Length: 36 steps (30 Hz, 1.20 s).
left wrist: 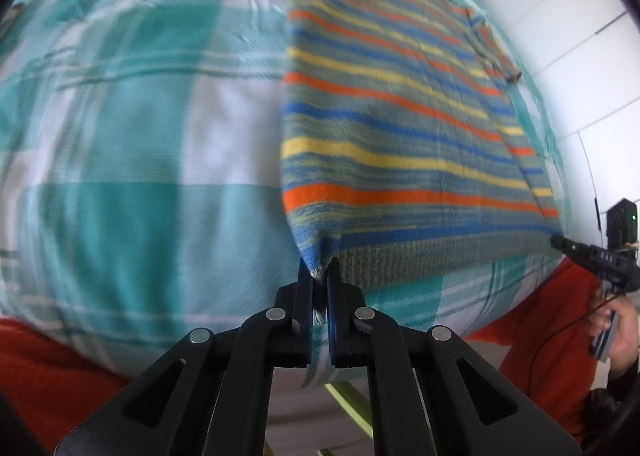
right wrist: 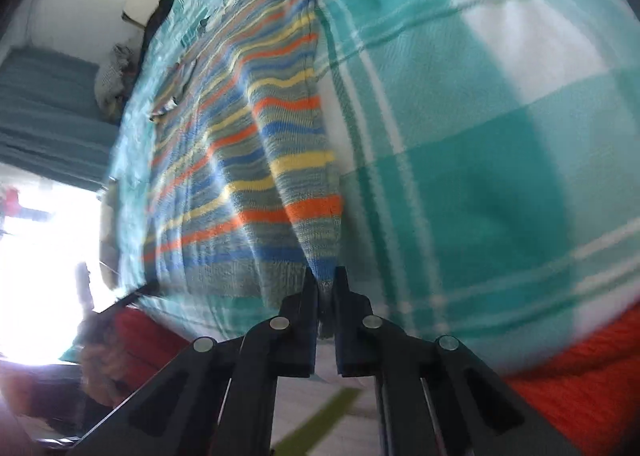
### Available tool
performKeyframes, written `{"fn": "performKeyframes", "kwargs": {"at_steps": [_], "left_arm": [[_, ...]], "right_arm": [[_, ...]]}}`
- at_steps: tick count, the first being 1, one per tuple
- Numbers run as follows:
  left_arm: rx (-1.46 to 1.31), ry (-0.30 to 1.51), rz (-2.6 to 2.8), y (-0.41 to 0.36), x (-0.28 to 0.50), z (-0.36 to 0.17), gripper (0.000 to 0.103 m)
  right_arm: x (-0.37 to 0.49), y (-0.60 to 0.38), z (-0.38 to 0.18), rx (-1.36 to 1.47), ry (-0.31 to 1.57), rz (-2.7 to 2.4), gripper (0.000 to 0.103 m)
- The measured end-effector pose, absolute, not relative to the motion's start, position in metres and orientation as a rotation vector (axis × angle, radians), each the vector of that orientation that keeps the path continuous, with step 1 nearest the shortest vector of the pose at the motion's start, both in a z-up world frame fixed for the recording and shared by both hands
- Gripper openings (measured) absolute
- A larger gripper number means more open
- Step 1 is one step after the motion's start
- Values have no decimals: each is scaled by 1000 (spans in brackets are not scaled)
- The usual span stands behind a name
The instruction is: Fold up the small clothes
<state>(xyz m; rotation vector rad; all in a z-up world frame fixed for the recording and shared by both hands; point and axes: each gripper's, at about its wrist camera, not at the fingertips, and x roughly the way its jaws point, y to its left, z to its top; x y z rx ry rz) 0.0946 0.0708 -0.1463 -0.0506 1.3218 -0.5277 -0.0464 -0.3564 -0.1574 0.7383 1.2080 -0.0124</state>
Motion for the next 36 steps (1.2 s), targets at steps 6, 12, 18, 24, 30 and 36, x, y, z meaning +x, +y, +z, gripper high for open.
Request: {"fn": "performKeyframes", "kwargs": {"at_steps": [6, 12, 18, 24, 30, 36], "left_arm": [[13, 1350, -485, 88, 88, -151, 3], [-24, 1413, -406, 89, 90, -187, 3], [72, 1388, -362, 75, 89, -186, 9], [92, 1336, -273, 99, 87, -151, 67], [-3, 1207, -173, 123, 97, -106, 70], [-53, 1181, -145, 118, 91, -95, 71]], "right_arm": [[-56, -352, -141, 636, 1272, -40, 5], [-54, -349, -181, 632, 1366, -91, 5], [-42, -342, -186, 567, 1401, -115, 5], [-39, -349, -150, 448, 1439, -67, 43], [49, -376, -58, 5, 1104, -74, 66], [198, -340, -108, -224, 976, 50, 70]]}}
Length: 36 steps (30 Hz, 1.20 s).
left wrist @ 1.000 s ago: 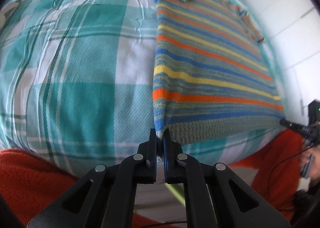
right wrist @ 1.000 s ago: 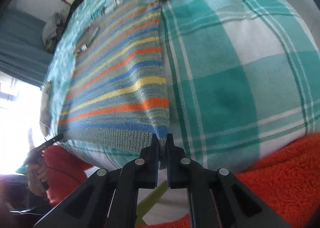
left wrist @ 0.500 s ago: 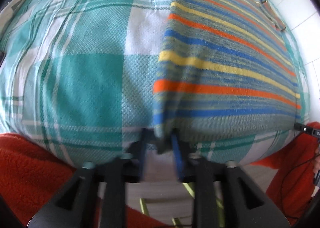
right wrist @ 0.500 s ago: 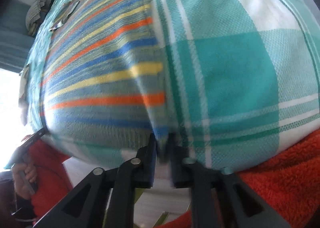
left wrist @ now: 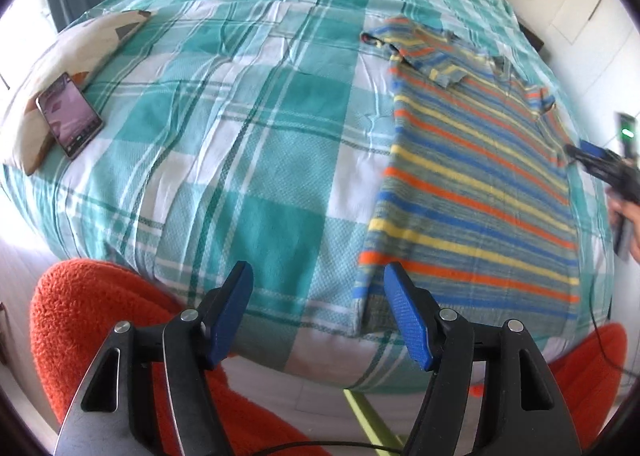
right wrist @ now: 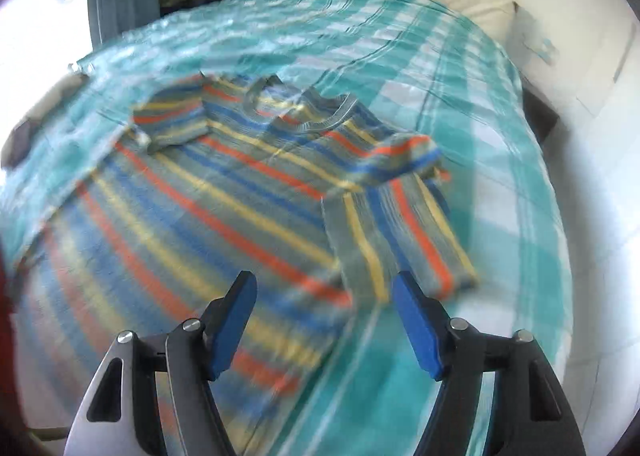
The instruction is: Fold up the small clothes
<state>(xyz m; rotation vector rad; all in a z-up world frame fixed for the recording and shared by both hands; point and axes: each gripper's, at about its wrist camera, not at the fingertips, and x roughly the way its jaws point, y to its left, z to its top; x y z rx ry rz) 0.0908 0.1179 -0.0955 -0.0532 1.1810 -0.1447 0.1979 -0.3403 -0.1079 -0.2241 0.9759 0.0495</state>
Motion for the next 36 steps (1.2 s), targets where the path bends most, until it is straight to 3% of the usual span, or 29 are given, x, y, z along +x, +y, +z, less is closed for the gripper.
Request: {"fn": "performKeyframes", "kwargs": {"at_steps": [1, 3, 4, 5, 12, 16, 20, 22, 23, 24, 25, 26, 27, 31, 36], "left_arm": [[-52, 1184, -136, 118, 90, -96, 71], [-47, 1206, -116, 120, 85, -99, 71], [-42, 1220, -102, 123, 82, -101, 71], [-40, 1226, -91, 126, 78, -102, 71], [-71, 1243, -93, 128, 83, -111, 71], [-54, 1220, -150, 101, 86, -105, 71], [-8, 1206, -193, 81, 80, -97, 71], [11, 1203, -192, 77, 76, -95, 71], [13, 1204, -188, 78, 75, -95, 71], [10, 1208, -184, 78, 74, -95, 71], [4, 1213, -179, 79, 73, -96, 71], [-2, 1222, -173, 80, 73, -98, 71], [-6, 1231, -167, 81, 73, -100, 71], [3, 1234, -149, 81, 71, -105, 71], [33, 1247, -136, 81, 72, -114, 71]], "right_arm": [[221, -340, -129, -246, 1000, 29, 70], [247, -359, -165, -219, 1084, -14, 50], [249, -372, -171, -165, 1102, -26, 23], [248, -384, -165, -106, 1079, -42, 5], [157, -569, -84, 419, 822, -393, 5], [111, -644, -107, 614, 881, -482, 5], [94, -653, -140, 819, 855, -401, 6], [86, -645, -149, 895, 805, -352, 16], [86, -642, -154, 927, 779, -341, 36], [83, -644, -158, 970, 743, -324, 45], [82, -641, -160, 985, 721, -316, 45], [87, -636, -163, 979, 725, -323, 17], [91, -632, -160, 919, 775, -362, 4], [91, -625, -148, 714, 861, -485, 1], [78, -628, -159, 679, 894, -564, 0]]}}
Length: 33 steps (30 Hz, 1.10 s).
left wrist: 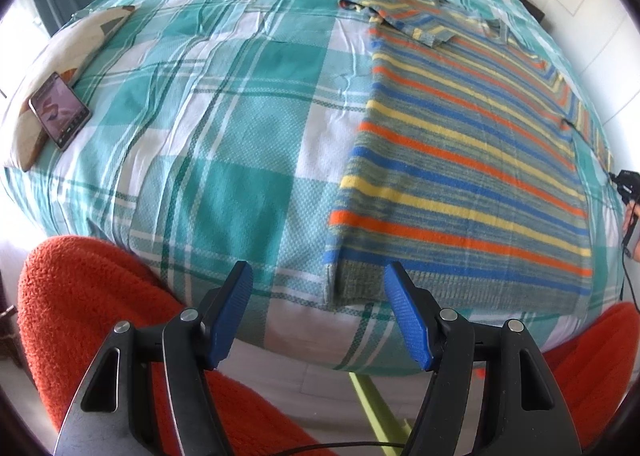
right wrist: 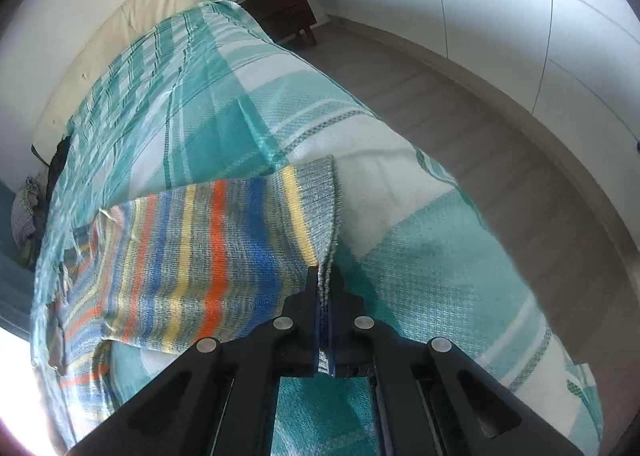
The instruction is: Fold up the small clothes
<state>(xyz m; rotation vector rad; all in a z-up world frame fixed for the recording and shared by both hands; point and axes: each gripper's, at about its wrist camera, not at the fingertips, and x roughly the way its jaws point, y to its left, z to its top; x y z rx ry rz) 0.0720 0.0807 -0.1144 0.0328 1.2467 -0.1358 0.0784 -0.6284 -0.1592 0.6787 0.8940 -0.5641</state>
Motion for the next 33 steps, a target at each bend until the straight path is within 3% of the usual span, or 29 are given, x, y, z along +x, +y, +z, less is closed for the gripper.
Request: {"fn": "performKeyframes", "kwargs": {"at_steps": [4, 6, 7, 8, 10, 13, 14, 19, 22, 24, 25, 28, 33], "left_arm": [[94, 1230, -139, 79, 82, -112, 70], [121, 1175, -157, 77, 98, -96, 70], [123, 1121, -174, 73, 110, -80, 70], [119, 1069, -194, 69, 122, -65, 71], [118, 969, -252, 52, 147, -37, 75], [210, 831, -408, 5, 180, -19, 90], [294, 821, -475, -19, 194, -27, 90], [692, 925, -605, -108, 262, -120, 73], [734, 1007, -549, -119, 305, -164, 72], [647, 1069, -536, -111, 326, -177, 43], [569, 1100, -532, -103, 336, -175, 10], [299, 1059, -457, -59, 360, -136, 10], [-140, 994, -88, 89, 402, -97, 8]], "right_arm": [[82, -623, -155, 599, 911, -578, 0], [82, -625, -152, 592, 895, -557, 6], [80, -624, -152, 599, 887, -535, 18], [73, -622, -150, 605, 882, -523, 42], [58, -618, -139, 589, 867, -545, 76], [27, -604, -113, 492, 843, -666, 78], [17, -598, -105, 492, 825, -664, 78], [-21, -548, -72, 561, 719, -530, 78], [-29, -508, -67, 579, 689, -436, 78], [-31, -483, -67, 573, 679, -389, 78], [-32, -471, -69, 562, 679, -373, 78], [-33, -442, -78, 520, 683, -345, 78], [-22, -428, -91, 496, 717, -304, 78]]}}
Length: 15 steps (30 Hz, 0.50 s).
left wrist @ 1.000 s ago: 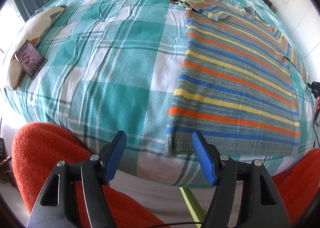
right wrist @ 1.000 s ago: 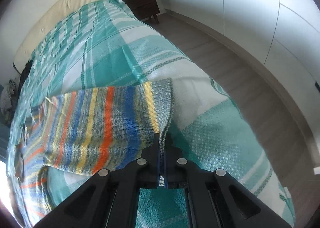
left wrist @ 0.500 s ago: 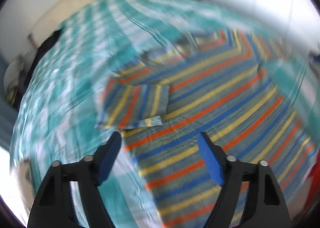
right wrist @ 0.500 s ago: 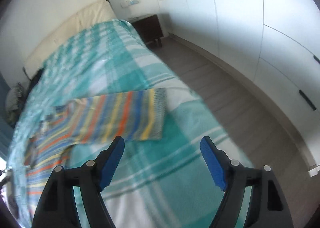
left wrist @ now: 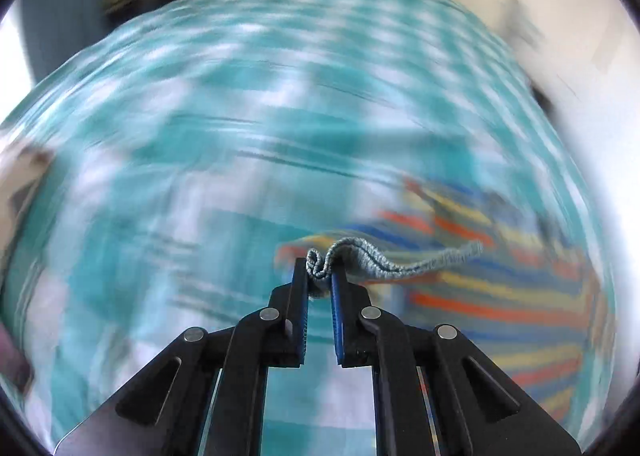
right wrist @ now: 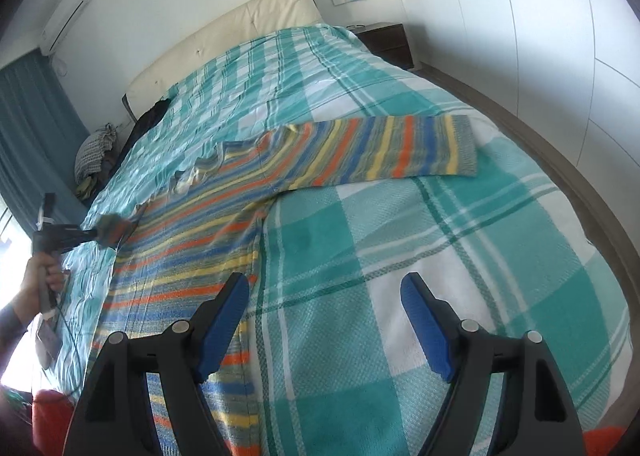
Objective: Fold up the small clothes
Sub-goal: 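Grasp the other sleeve cuff with the left tool, fold it across, release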
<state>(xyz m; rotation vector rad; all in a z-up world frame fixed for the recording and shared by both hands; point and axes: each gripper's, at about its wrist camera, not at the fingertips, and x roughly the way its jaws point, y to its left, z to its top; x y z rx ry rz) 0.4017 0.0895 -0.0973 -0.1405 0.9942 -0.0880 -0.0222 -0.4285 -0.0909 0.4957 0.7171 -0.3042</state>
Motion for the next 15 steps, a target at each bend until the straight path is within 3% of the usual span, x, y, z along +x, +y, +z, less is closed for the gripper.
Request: {"fn": "performKeyframes", "kwargs": {"at_steps": [7, 15], "left_arm": [[-263, 1115, 144, 173, 403, -152, 7], [-581, 1090, 128, 212, 376, -155, 6]], "right_arm": [[-8, -415, -108, 489, 779, -255, 78], [-1, -402, -110, 413, 804, -238, 78]]}}
